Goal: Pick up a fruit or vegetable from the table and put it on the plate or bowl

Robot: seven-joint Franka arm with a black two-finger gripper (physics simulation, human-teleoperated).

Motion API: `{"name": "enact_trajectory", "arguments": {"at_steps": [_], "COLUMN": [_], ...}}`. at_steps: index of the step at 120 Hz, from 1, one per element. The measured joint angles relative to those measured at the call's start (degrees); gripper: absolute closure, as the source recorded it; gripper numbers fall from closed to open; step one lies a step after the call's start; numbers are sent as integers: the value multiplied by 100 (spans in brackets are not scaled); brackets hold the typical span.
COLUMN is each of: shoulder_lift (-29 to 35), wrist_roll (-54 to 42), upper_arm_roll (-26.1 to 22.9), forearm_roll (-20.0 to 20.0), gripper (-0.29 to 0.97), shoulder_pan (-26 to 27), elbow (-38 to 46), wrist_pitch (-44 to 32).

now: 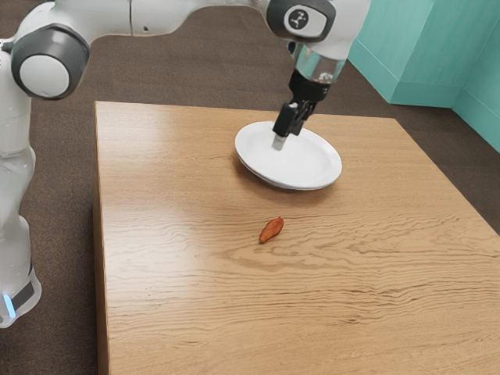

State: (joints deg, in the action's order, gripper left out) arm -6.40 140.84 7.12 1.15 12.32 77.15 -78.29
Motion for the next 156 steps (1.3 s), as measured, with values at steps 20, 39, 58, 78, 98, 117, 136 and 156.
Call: {"name": "enact_trajectory", "arguments": {"at_steps": [20, 39, 58, 78, 98, 117, 136, 156], "shoulder_lift": [-11, 63, -202, -282, 75, 491, 950, 909], "wrist_roll": [6, -176, -2140, -4379, -6078, -7379, -8379, -9162], "upper_arm_roll": [-132, -345, -301, -499, -498, -494, -492, -488], "forearm_roll": [29, -45, -762, -1525, -1738, -1747, -1622, -1512], "gripper": [0, 0, 0, 0, 0, 0, 0, 0], "shoulder_pan": [2, 201, -159, 128, 363, 442, 463, 292], "elbow": [-67, -65, -65, 76, 868, 1464, 1954, 2121], "wrist_pitch": [-16, -17, -289, -637, -1028, -1489, -1706, -1812]}}
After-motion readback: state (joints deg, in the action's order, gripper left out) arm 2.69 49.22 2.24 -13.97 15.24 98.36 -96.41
